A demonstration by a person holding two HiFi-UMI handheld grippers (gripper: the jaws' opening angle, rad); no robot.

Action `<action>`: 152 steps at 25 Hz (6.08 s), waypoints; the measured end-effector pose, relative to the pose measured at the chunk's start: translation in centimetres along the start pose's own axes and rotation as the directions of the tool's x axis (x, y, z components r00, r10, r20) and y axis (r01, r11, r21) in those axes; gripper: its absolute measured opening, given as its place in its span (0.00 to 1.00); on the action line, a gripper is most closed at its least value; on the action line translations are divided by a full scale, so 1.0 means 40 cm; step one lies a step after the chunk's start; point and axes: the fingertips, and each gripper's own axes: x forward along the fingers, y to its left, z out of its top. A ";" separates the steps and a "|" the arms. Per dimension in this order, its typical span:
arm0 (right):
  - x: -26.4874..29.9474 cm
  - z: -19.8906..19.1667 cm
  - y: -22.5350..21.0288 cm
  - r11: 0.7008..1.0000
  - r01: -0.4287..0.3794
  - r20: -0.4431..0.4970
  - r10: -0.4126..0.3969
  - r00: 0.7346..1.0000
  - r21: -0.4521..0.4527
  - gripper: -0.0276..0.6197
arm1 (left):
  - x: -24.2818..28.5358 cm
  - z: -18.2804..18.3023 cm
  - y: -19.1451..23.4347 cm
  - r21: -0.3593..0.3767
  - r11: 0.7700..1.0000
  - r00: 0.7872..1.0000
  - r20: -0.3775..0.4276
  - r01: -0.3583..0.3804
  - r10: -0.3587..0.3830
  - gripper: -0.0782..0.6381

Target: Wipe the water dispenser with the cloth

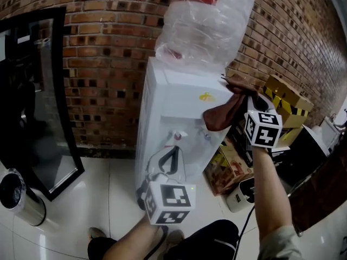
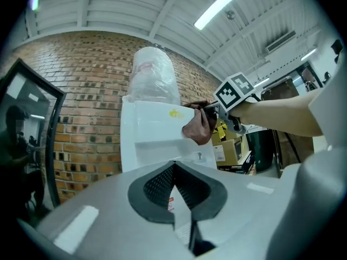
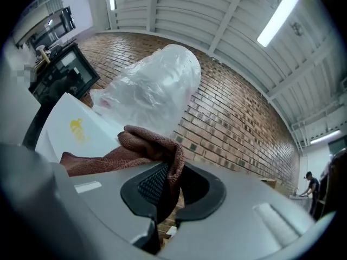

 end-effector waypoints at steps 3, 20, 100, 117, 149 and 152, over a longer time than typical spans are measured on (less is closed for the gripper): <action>-0.018 0.006 -0.006 0.999 0.003 0.014 -0.004 1.000 0.034 0.12 | -0.032 -0.036 0.034 0.075 0.997 0.999 -0.027 -0.025 0.027 0.11; -0.272 0.333 0.526 0.968 -0.205 0.450 0.250 0.857 -0.148 0.12 | -0.140 -0.041 0.390 -0.126 0.960 0.968 -0.006 -0.250 0.251 0.11; -0.286 0.010 0.719 0.937 -0.349 0.290 0.331 0.898 0.009 0.12 | -0.121 -0.205 0.292 0.069 0.975 0.962 -0.163 -0.210 0.218 0.11; -0.245 -0.208 0.803 0.937 -0.349 0.133 0.341 0.931 0.037 0.12 | -0.079 -0.262 0.249 0.078 0.984 0.958 -0.230 -0.159 0.173 0.11; -0.159 -0.465 0.356 0.978 -0.027 -0.106 0.050 0.993 0.207 0.12 | 0.108 -0.261 -0.050 0.044 0.997 0.975 -0.216 0.064 -0.053 0.11; -0.167 -0.443 0.328 0.981 -0.016 -0.074 0.031 0.997 0.192 0.12 | 0.126 -0.265 -0.087 0.041 0.995 0.973 -0.216 0.092 -0.081 0.11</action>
